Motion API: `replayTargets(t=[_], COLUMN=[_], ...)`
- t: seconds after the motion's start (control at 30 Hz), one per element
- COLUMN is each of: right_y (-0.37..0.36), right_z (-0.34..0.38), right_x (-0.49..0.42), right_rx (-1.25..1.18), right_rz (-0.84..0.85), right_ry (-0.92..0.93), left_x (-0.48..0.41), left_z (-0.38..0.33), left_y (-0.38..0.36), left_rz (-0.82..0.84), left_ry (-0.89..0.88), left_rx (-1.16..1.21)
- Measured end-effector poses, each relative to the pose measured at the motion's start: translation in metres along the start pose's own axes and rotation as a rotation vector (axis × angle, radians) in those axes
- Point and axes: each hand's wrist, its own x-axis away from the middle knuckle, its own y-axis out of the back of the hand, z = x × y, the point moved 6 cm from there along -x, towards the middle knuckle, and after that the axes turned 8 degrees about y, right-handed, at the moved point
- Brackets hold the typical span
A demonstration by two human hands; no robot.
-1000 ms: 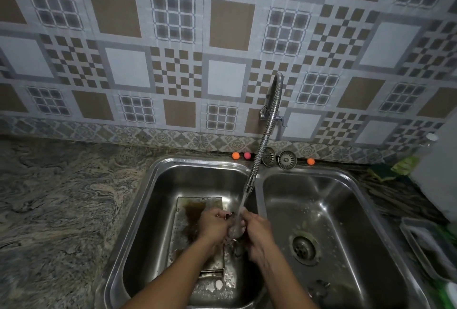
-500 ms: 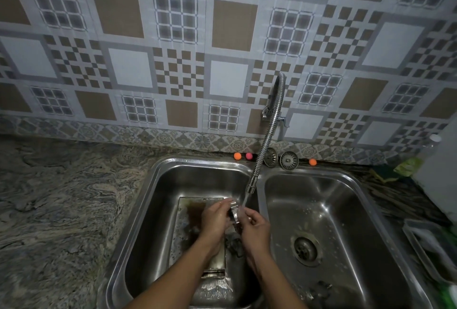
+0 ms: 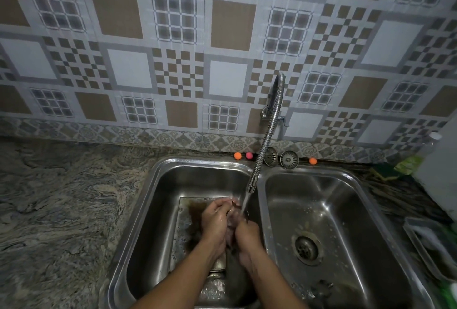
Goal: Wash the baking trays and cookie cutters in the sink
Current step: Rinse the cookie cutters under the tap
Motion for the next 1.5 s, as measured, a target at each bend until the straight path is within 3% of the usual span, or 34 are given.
replayTargets(t=[0.17, 0.27, 0.4, 0.57, 0.7, 0.8, 1.0, 1.1, 1.2, 1.3, 1.43, 1.5], right_y=[-0.006, -0.017, -0.009, 0.004, 0.021, 0.017, 0.008, 0.004, 0.018, 0.028, 0.018, 0.009], right_z=[0.041, 0.04, 0.045, 0.049, 0.045, 0.042, 0.052, 0.047, 0.049, 0.054, 0.061, 0.059], right_x=[0.016, 0.017, 0.016, 0.005, 0.005, 0.007, 0.013, 0.015, 0.015, 0.0, -0.008, 0.002], right_rx=[0.363, 0.407, 0.414, 0.317, 0.197, 0.221, 0.321, 0.363, 0.353, 0.36, 0.422, 0.301], right_rz=[-0.055, 0.068, 0.047, 0.048, -0.093, -0.048, 0.055, 0.103, -0.094, -0.207, -0.064, 0.074], right_ry=[0.44, 0.508, 0.597, 0.576, 0.547, 0.588, 0.616, 0.583, 0.581, 0.506, 0.45, 0.431], left_x=[-0.005, -0.005, -0.009, -0.008, -0.016, -0.02, -0.013, -0.01, -0.003, 0.007, 0.007, 0.0], left_z=[-0.006, -0.001, 0.002, -0.002, -0.001, 0.004, 0.017, 0.014, 0.009, 0.003, -0.004, -0.005], left_y=[0.006, 0.009, 0.006, -0.006, 0.0, 0.005, 0.012, 0.013, 0.004, -0.01, 0.001, 0.007], left_rz=[-0.046, -0.009, 0.014, 0.082, -0.02, -0.055, -0.108, -0.117, -0.049, 0.079, -0.036, -0.109], left_ry=[-0.071, -0.003, 0.054, 0.126, 0.152, 0.236, 0.349, 0.325, 0.228, 0.104, -0.006, 0.015], left_rx=[-0.192, -0.224, -0.265, -0.207, -0.182, 0.031, 0.118, 0.063, -0.239, -0.263, -0.294, -0.193])
